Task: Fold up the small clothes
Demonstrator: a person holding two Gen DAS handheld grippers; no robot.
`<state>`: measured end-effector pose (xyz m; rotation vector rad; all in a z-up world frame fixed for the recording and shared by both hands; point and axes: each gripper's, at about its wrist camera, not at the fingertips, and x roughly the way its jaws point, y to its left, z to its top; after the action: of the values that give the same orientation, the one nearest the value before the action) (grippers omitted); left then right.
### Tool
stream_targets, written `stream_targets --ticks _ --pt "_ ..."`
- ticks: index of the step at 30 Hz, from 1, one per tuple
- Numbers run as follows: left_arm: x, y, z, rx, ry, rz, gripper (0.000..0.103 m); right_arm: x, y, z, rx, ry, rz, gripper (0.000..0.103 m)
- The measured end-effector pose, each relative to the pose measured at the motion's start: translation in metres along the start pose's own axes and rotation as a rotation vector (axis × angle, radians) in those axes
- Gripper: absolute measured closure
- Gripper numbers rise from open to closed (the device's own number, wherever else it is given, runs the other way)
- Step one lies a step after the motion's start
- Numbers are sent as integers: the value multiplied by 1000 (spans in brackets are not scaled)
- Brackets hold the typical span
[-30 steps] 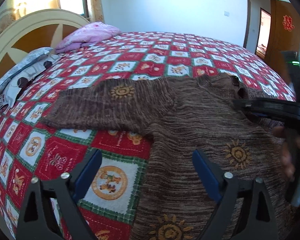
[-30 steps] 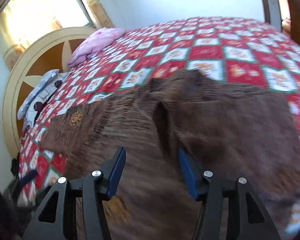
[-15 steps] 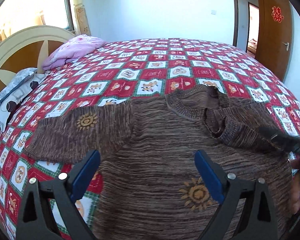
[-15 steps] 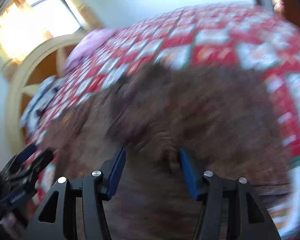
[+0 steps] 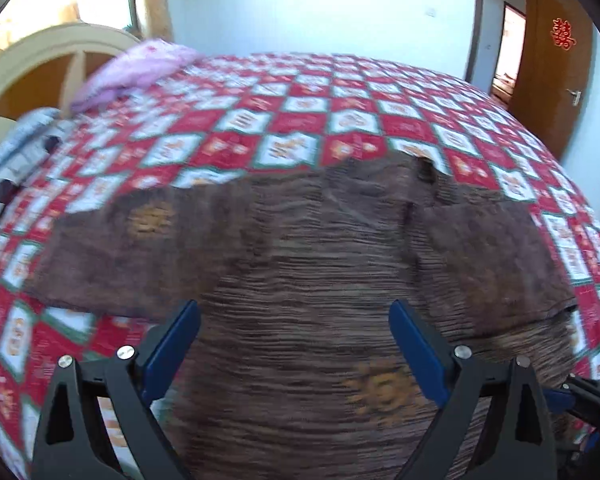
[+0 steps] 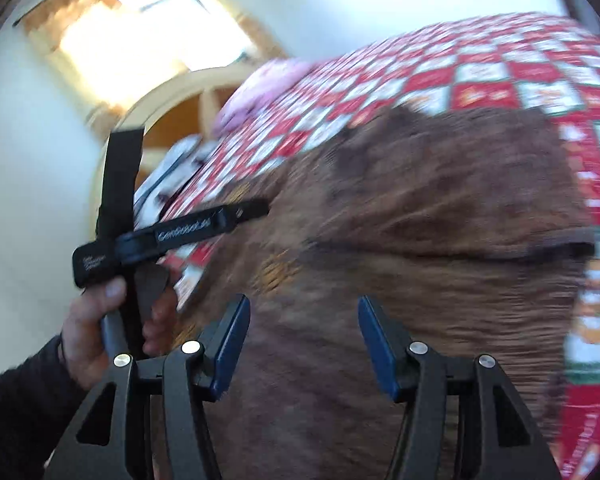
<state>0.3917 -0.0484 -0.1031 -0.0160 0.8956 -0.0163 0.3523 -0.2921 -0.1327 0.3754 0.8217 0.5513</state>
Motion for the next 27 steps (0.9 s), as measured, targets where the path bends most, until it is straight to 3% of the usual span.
stream_targets --ticks 4,6,11,13,15,22,27 --pt "23 -23 10 -33 55 -92 25 -18 -21 -2 83 -89 -58 45" --pt "36 -36 14 -28 71 -91 36 -21 -28 -3 96 -108 -76 45" --pt "68 -50 24 -71 113 -108 48 -17 -36 -8 148 -115 -87 45" --pt "70 -52 24 -90 92 -111 59 -16 -35 -9 144 -114 -97 45" --pt "69 -55 27 -84 75 -156 96 -14 -35 -10 144 -122 -107 45" --pt "48 -52 40 -77 -13 -202 98 -9 -37 -12 143 -117 -137 45" --pt "57 -53 44 -28 -40 -137 103 -4 -33 -13 109 -98 -143 43"
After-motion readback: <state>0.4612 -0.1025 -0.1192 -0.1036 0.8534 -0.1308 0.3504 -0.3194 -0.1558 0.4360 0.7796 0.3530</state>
